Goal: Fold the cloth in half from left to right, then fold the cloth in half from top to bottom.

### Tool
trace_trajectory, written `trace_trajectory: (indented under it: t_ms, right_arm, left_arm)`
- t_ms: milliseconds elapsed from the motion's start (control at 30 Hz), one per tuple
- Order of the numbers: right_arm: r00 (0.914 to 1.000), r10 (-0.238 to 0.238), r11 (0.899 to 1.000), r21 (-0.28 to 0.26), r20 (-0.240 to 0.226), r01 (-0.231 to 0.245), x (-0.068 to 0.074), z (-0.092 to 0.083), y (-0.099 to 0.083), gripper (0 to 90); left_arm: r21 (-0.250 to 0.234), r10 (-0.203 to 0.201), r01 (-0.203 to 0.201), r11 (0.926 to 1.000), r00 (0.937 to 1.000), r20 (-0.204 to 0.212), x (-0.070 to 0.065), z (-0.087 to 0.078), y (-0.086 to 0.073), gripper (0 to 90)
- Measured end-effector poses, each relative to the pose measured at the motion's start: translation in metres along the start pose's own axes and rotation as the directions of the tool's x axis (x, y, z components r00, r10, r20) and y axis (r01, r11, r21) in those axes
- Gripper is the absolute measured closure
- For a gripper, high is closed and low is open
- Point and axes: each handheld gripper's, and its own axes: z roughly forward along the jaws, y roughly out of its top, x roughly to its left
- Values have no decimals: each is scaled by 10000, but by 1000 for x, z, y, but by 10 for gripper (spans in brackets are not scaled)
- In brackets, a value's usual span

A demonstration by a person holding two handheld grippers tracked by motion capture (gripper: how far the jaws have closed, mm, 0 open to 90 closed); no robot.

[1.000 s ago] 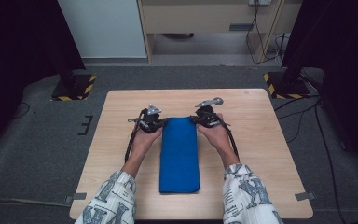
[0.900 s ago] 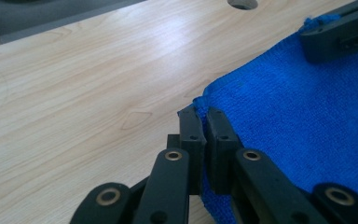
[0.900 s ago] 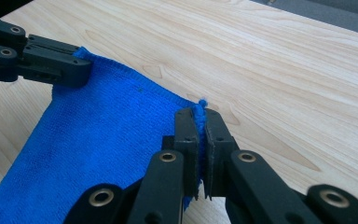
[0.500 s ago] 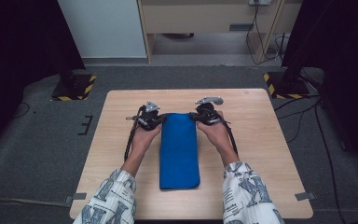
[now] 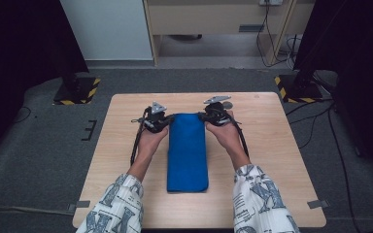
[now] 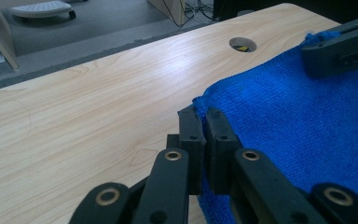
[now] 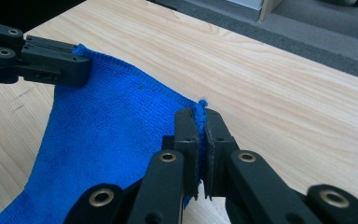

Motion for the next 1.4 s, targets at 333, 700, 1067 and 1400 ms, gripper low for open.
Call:
trace_trajectory:
  t_ms: [333, 700, 1067, 1400]
  right_arm:
    - [9999, -122, 9995, -304, 111, 125, 1, -4, 11, 866]
    - [9996, -268, 9994, -216, 50, 269, 7, 0, 12, 866]
    - [9998, -195, 9991, -381, 91, 198, 6, -4, 14, 866]
    - [9996, -259, 9987, -438, 58, 262, 7, -7, 17, 866]
  left_arm:
    - [-311, 19, -23, 9995, 9999, -153, 2, -8, 12, 866]
    - [-220, 49, -51, 9997, 9999, -87, 3, -7, 10, 867]
    - [-338, -84, 76, 9994, 9996, -254, 8, -13, 13, 867]
    - [-368, 46, -49, 9993, 9999, -91, 9, -19, 20, 867]
